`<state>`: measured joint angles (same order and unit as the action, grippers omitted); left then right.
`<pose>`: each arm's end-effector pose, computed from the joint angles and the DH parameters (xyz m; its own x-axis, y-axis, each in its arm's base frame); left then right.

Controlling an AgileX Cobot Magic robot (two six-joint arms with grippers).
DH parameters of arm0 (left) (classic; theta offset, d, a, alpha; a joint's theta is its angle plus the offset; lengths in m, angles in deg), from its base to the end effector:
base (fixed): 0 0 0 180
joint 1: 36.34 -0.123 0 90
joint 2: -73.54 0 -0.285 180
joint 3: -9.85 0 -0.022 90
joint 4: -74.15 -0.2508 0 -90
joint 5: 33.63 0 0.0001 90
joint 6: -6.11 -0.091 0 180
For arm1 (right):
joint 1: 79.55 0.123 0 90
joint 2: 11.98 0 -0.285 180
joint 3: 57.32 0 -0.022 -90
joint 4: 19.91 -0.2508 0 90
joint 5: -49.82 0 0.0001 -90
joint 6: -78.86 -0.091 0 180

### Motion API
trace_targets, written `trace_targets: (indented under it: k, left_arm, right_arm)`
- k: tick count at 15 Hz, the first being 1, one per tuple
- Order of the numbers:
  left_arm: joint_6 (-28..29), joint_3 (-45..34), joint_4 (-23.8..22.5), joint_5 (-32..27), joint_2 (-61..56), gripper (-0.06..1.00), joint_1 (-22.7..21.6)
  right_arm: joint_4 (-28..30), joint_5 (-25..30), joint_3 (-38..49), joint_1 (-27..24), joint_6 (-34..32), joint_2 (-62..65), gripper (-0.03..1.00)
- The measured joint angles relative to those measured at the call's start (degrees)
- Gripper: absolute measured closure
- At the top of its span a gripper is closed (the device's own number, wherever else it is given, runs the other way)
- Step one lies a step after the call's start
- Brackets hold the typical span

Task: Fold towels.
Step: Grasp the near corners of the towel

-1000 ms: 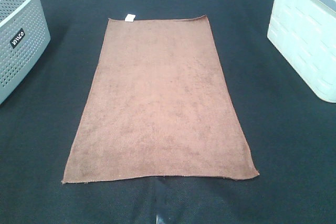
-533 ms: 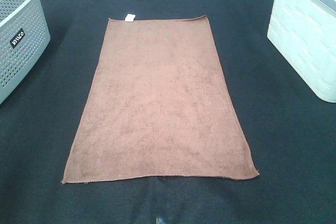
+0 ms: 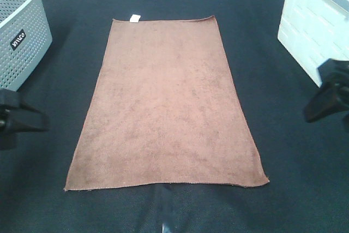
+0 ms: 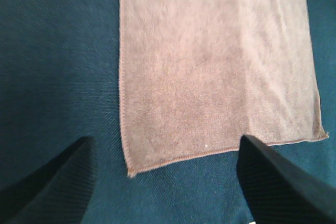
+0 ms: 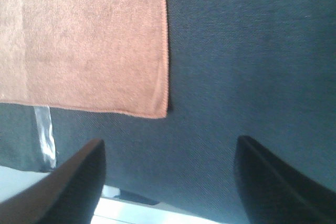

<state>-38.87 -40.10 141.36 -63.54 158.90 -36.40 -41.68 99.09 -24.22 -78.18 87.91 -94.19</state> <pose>0.2119 -0.0417 0.1758 -0.8799 -0.2924 -0.3746 -0.0479 0.8388 -0.5423 0.2230 0.0309 0.2347 -0.9592 0.0700 -0.2738 -0.0148 0.9551 0.2959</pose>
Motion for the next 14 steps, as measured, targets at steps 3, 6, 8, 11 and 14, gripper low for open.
trace_targets:
  k: [3,6,8,11,14]
  left_arm:
    - [-13.01,1.43,12.55,-2.81,11.29,0.24,0.00]
    - [-22.35,1.72,18.33,-5.61,20.68,0.24,0.00]
    - [-23.20,1.78,18.62,-5.67,24.18,0.24,0.00]
    - [-25.10,1.78,20.28,-5.90,27.27,0.24,0.00]
    - [-29.16,1.89,24.24,-6.76,28.82,0.24,2.92]
  right_arm:
    - [-4.76,-3.44,0.00,0.00,1.95,-7.56,0.31]
    - [-11.75,-8.59,3.38,0.00,5.56,-13.35,0.31]
    - [-19.25,-12.15,6.88,0.00,12.26,-15.76,0.31]
    - [-29.39,-13.87,8.02,0.00,23.55,-20.86,0.31]
    - [-33.58,-15.87,7.96,1.60,29.74,-26.18,0.31]
